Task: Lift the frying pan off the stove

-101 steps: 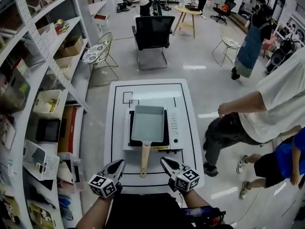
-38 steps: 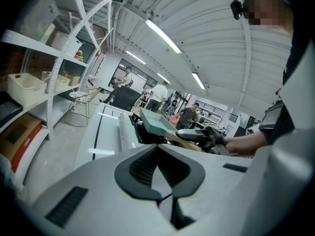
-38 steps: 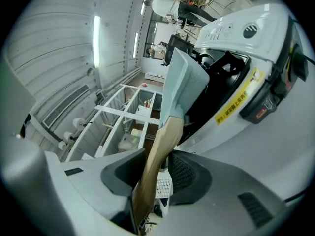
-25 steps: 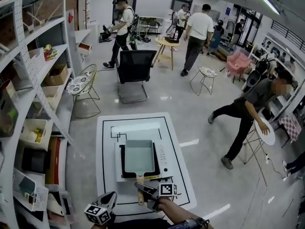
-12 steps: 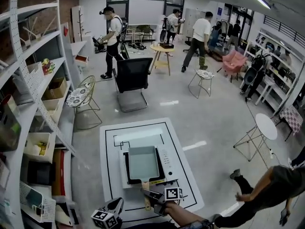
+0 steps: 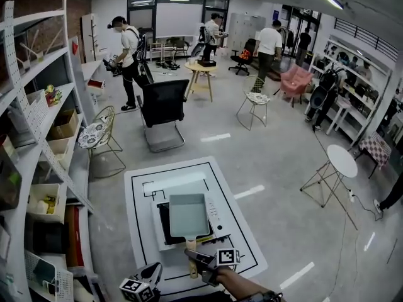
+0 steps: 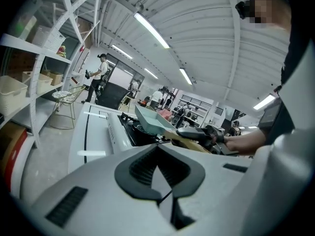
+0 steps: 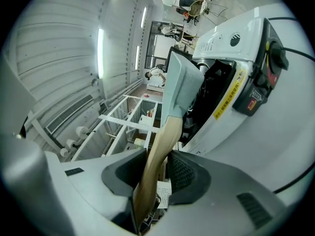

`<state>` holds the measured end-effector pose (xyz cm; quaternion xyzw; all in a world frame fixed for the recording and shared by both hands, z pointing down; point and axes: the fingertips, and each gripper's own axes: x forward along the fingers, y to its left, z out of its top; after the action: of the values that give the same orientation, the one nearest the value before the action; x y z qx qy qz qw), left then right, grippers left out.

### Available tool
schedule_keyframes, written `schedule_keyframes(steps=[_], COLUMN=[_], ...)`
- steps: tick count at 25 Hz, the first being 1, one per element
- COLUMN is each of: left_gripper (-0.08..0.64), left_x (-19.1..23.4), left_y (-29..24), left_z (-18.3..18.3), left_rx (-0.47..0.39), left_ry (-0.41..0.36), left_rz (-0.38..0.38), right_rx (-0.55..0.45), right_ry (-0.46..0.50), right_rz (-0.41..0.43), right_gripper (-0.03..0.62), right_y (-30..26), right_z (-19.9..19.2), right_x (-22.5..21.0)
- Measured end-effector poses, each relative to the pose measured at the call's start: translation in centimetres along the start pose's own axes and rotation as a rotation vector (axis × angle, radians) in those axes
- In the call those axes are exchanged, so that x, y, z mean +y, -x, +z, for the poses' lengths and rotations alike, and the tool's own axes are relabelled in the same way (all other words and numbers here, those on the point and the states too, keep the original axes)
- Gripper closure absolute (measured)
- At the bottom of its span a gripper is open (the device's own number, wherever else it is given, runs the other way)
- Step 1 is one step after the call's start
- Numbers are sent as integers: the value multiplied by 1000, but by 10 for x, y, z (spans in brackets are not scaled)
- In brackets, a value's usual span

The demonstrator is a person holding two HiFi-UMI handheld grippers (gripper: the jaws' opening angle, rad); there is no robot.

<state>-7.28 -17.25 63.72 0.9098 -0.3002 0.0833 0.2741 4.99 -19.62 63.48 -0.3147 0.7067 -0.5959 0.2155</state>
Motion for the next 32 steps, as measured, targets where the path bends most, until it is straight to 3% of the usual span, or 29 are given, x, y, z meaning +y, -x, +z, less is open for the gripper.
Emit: schedule_keyframes(steps=[17,32], left_gripper=[551,551], left_x=[-41,-108], left_y=[-27,-74], left_z=[-1,-20], left_rx=[75,118], left_ry=[-59,-85], left_rz=[-138,-183], right_rx=[-154,-171], right_ry=[14,35], right_rz=[-1,7], right_gripper=[442,439], right_y=[57,136], right_z=[7,28], right_x=[3,4])
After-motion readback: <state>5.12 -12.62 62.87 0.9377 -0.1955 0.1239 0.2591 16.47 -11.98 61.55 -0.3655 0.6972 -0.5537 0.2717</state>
